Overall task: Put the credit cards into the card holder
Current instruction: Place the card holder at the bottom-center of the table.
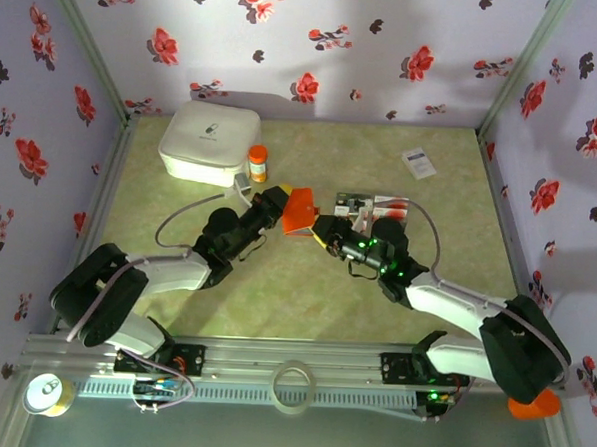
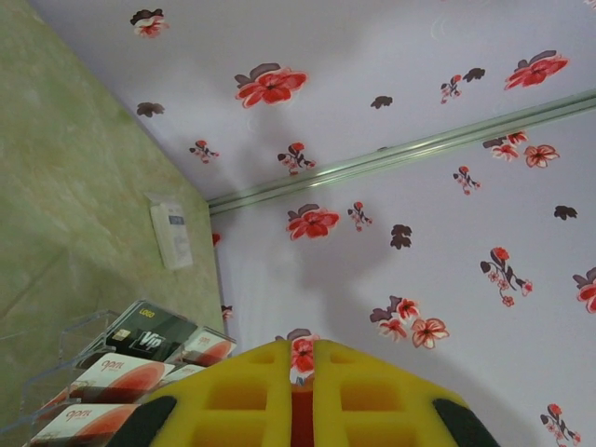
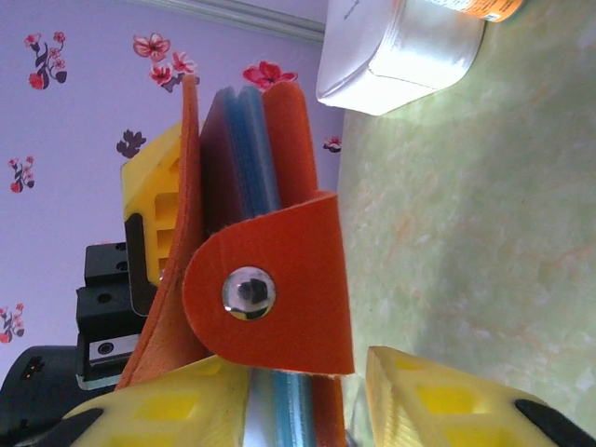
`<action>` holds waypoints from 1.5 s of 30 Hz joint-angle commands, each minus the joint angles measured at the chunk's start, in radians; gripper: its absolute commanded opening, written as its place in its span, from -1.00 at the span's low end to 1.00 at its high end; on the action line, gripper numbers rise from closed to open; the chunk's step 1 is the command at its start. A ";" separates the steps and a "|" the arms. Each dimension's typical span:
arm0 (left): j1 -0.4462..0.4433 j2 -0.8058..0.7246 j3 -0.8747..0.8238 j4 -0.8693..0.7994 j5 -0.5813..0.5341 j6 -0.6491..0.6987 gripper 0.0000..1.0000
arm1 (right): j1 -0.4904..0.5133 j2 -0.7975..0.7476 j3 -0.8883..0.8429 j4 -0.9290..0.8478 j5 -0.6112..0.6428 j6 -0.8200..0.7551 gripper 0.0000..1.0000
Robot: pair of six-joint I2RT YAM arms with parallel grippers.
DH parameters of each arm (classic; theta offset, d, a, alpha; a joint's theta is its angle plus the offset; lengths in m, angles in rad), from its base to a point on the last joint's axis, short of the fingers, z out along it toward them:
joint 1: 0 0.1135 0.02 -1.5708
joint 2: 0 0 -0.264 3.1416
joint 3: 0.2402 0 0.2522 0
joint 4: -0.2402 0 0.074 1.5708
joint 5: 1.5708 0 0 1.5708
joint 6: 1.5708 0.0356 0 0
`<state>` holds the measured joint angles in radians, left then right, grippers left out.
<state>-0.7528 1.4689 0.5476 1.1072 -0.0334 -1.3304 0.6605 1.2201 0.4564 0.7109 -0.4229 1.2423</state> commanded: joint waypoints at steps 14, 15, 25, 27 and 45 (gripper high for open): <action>0.067 -0.059 -0.080 -0.048 0.085 0.034 1.00 | -0.022 -0.108 -0.035 -0.149 0.044 -0.088 -1.00; 0.079 -0.087 -0.079 -0.110 0.100 0.048 0.99 | -0.022 -0.128 -0.031 -0.202 0.057 -0.114 -1.00; 0.033 -0.167 0.443 -1.318 0.084 0.571 0.99 | 0.011 -0.189 -0.013 -0.420 0.145 -0.223 -1.00; 0.003 -0.119 0.542 -1.432 0.041 0.634 0.99 | 0.027 -0.184 -0.009 -0.432 0.162 -0.232 -1.00; -0.128 0.165 0.817 -1.761 -0.183 0.798 1.00 | 0.074 -0.167 0.015 -0.467 0.206 -0.250 -1.00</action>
<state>-0.8715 1.6184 1.3357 -0.5888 -0.1711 -0.5785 0.7269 1.0492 0.4374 0.2329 -0.2413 1.0126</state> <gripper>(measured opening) 0.996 0.068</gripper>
